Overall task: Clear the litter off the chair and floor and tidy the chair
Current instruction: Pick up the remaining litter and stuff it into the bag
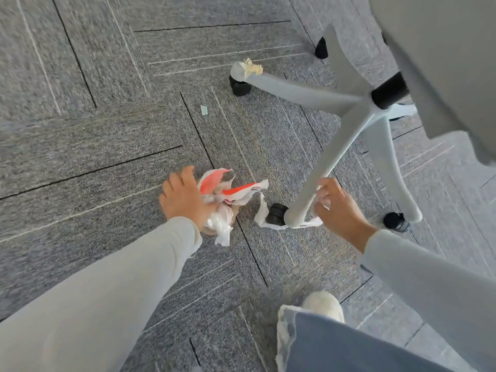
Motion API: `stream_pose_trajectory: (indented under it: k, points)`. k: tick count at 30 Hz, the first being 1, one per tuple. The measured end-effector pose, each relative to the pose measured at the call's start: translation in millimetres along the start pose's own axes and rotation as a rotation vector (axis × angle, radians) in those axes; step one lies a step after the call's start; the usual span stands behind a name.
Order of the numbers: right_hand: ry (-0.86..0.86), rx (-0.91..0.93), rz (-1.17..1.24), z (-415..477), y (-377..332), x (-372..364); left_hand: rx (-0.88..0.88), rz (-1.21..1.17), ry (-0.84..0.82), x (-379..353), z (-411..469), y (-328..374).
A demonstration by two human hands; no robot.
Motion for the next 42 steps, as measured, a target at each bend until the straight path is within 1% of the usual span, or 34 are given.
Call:
stream_pose_trajectory:
  k: [1,4,7,8,9,10,11,12,13,14,15,16,17,18,19,21,23,24,26,29,31,34,37,42]
  points:
    - [-0.001,0.042,-0.035,2,-6,4,-0.062,0.006,0.007,1,-2,4]
    - [-0.085,0.174,-0.112,7,-21,9,-0.176,0.031,0.011,-3,-5,10]
    - [-0.099,0.224,-0.123,20,-28,14,-0.272,0.003,0.065,0,-7,23]
    - [-0.117,0.265,-0.205,24,-29,14,-0.338,0.008,0.110,4,-9,28]
    - [-0.137,0.351,-0.359,28,-28,13,-0.447,0.013,0.175,6,-12,36]
    - [-0.169,0.460,-0.547,31,-24,10,-0.587,-0.001,0.234,8,-17,44]
    - [-0.211,0.558,-0.705,33,-19,6,-0.743,-0.031,0.233,6,-25,54]
    - [-0.260,0.621,-0.813,34,-13,2,-0.883,-0.075,0.132,1,-35,63]
    - [-0.302,0.656,-0.889,34,-7,-2,-0.962,-0.092,-0.030,-8,-46,70]
    - [-0.323,0.684,-0.946,34,-3,-7,-0.959,-0.077,-0.196,-19,-57,75]
    - [-0.331,0.719,-1.002,36,-1,-12,-0.879,-0.051,-0.316,-31,-65,79]
    - [-0.320,0.761,-1.039,37,-1,-16,-0.763,-0.034,-0.398,-42,-69,80]
    - [-0.291,0.797,-1.047,37,0,-21,-0.660,-0.045,-0.441,-51,-72,80]
    - [-0.256,0.824,-1.025,40,1,-24,-0.582,-0.082,-0.449,-59,-73,80]
    - [-0.235,0.828,-0.990,41,2,-26,-0.532,-0.123,-0.445,-64,-72,79]
    - [-0.262,0.801,-0.961,39,7,-25,-0.466,-0.157,-0.457,-66,-71,79]
    - [-0.289,0.778,-0.935,35,16,-23,-0.456,-0.112,-0.466,-63,-70,82]
    - [-0.304,0.776,-0.928,34,18,-21,-0.468,-0.082,-0.497,-61,-71,84]
    - [-0.328,0.780,-0.930,34,18,-18,-0.523,-0.038,-0.609,-61,-77,92]
    - [-0.350,0.802,-0.938,39,15,-15,-0.541,-0.026,-0.734,-68,-94,95]
    - [-0.355,0.816,-0.936,42,14,-14,-0.525,-0.054,-0.718,-69,-97,91]
    - [-0.361,0.822,-0.933,43,13,-13,-0.453,-0.094,-0.633,-67,-90,80]
    - [-0.363,0.818,-0.930,43,12,-11,-0.502,-0.005,-0.634,-68,-84,80]
    - [-0.358,0.800,-0.926,53,2,-13,-0.547,0.060,-0.657,-72,-64,80]
Point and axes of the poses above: each hand's wrist, its own z-axis towards the middle knuckle, its own x-axis out of the back of the hand, y = z × x, the point moved 1 cm from there along z, towards the middle knuckle, and after that the axes turned 12 degrees about y, right-handed, at the moved point
